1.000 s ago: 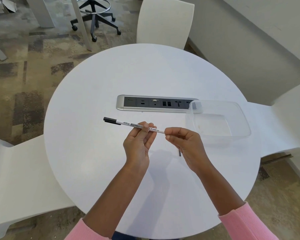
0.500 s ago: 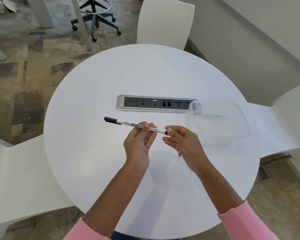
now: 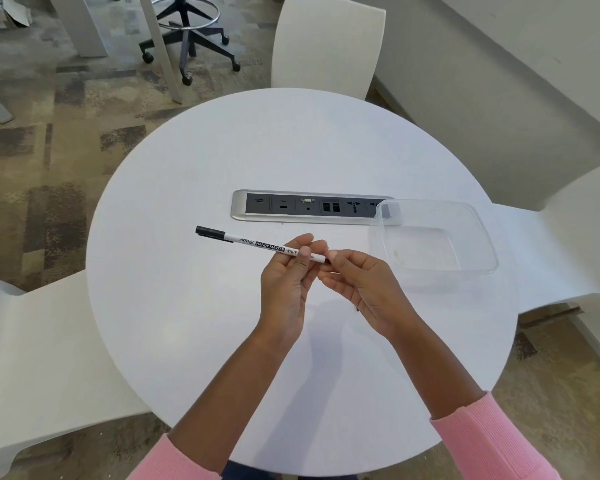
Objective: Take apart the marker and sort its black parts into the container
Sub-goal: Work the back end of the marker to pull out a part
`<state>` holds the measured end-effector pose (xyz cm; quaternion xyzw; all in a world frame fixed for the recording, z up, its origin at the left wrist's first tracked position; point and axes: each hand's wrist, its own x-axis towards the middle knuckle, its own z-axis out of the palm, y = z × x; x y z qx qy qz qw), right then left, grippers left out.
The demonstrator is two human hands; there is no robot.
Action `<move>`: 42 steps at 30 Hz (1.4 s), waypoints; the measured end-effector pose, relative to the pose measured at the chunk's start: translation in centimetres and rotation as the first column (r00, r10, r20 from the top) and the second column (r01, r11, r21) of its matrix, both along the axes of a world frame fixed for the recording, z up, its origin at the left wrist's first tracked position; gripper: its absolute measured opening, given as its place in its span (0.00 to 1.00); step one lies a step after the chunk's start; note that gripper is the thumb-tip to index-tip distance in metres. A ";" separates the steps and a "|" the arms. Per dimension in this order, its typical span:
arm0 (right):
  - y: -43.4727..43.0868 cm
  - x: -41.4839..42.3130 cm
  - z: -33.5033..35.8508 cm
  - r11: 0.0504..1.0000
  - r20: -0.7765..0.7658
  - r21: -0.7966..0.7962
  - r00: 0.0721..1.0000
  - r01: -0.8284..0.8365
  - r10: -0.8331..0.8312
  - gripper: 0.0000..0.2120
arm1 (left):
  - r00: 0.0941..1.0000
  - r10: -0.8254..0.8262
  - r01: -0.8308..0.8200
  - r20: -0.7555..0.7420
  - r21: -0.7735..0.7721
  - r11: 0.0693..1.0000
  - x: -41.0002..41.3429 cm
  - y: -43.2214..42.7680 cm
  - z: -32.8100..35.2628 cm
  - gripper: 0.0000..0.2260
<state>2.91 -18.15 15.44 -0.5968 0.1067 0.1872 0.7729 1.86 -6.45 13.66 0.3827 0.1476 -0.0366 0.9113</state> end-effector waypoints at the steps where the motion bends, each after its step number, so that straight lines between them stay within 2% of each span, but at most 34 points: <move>1: 0.1 0.0 0.0 1.000 -0.016 -0.015 1.000 -0.009 0.009 0.07 | 1.000 0.006 -0.006 -0.005 0.004 1.000 0.0 0.0 -0.1 0.07; 6: 0.3 0.0 -0.2 0.993 -0.007 -0.100 0.998 -0.059 0.059 0.08 | 0.998 0.049 -0.048 -0.027 0.029 0.998 -0.3 0.1 -0.2 0.06; 10: 0.5 -0.1 -0.1 0.975 0.108 -0.211 0.989 -0.073 0.098 0.08 | 0.995 0.087 -0.084 -0.041 0.080 0.993 -0.3 0.3 0.2 0.07; 15: 0.5 -0.3 -0.3 0.907 0.282 -0.418 0.943 -0.047 0.179 0.07 | 0.985 0.102 -0.095 -0.142 0.054 0.994 -0.1 0.5 0.4 0.06; 18: 0.2 -0.6 -0.5 0.820 0.368 -0.572 0.890 -0.012 0.270 0.04 | 0.973 0.096 -0.095 -0.212 0.011 0.995 -0.1 0.4 0.5 0.06; 20: -0.2 -0.8 -0.6 0.660 0.475 -0.746 0.769 0.094 0.427 0.05 | 0.961 0.090 -0.102 -0.263 -0.034 0.994 -0.1 0.3 0.6 0.05; 21: -0.3 -0.8 -0.7 0.536 0.523 -0.819 0.651 0.205 0.550 0.06 | 0.953 0.088 -0.109 -0.290 -0.058 0.992 -0.1 0.3 0.6 0.05; 22: -0.5 -0.8 -1.0 0.420 0.532 -0.847 0.510 0.326 0.676 0.07 | 0.945 0.086 -0.117 -0.315 -0.080 0.990 -0.1 0.2 0.7 0.05; 23: -0.8 -0.7 -1.3 0.343 0.513 -0.837 0.394 0.426 0.763 0.06 | 0.939 0.084 -0.123 -0.334 -0.096 0.988 -0.1 0.2 0.7 0.05; 24: -1.0 -0.7 -1.5 0.307 0.494 -0.821 0.330 0.482 0.804 0.06 | 0.935 0.081 -0.124 -0.346 -0.105 0.987 -0.1 0.1 0.7 0.05; 25: -1.1 -0.8 -1.7 0.308 0.498 -0.817 0.328 0.487 0.803 0.05 | 0.934 0.076 -0.120 -0.350 -0.108 0.987 -0.1 0.1 0.8 0.05; 26: -1.0 -0.9 -1.7 0.344 0.523 -0.829 0.394 0.441 0.756 0.05 | 0.935 0.069 -0.112 -0.347 -0.106 0.988 -0.1 0.1 0.8 0.05; 27: -0.8 -1.0 -1.5 0.444 0.566 -0.824 0.518 0.351 0.641 0.05 | 0.938 0.063 -0.103 -0.340 -0.100 0.990 -0.1 0.0 0.8 0.04; 28: -0.6 -1.1 -1.2 0.587 0.572 -0.771 0.671 0.246 0.471 0.04 | 0.941 0.059 -0.094 -0.333 -0.091 0.991 -0.1 0.0 0.8 0.04; 29: -0.3 -1.2 -1.0 0.733 0.503 -0.665 0.811 0.142 0.300 0.03 | 0.944 0.057 -0.089 -0.325 -0.082 0.993 -0.1 0.0 0.7 0.03; 30: 0.0 -1.3 -0.7 0.856 0.378 -0.514 0.912 0.064 0.159 0.03 | 0.948 0.057 -0.084 -0.313 -0.073 0.994 0.0 0.0 0.7 0.04; 31: 0.2 -1.3 -0.7 0.935 0.231 -0.354 0.971 0.027 0.060 0.04 | 0.954 0.055 -0.077 -0.296 -0.063 0.995 0.0 0.1 0.6 0.04; 33: 0.5 -1.2 -0.7 0.992 -0.033 -0.129 0.999 -0.014 0.010 0.09 | 0.966 0.047 -0.056 -0.255 -0.028 0.998 0.0 0.0 0.5 0.05; 36: 0.5 -1.0 -0.2 0.985 -0.210 -0.103 0.971 -0.136 0.112 0.17 | 0.974 0.043 -0.034 -0.223 0.041 0.999 -0.2 -0.2 0.4 0.06; 39: 0.5 -0.6 0.0 0.976 -0.246 -0.062 0.951 -0.209 0.189 0.19 | 0.975 0.053 -0.038 -0.216 0.071 0.997 -0.4 -0.3 0.3 0.07; 42: 0.7 -0.6 -0.3 0.982 -0.172 -0.042 0.970 -0.182 0.172 0.16 | 0.973 0.083 -0.067 -0.216 0.078 0.995 -0.3 -0.2 0.5 0.07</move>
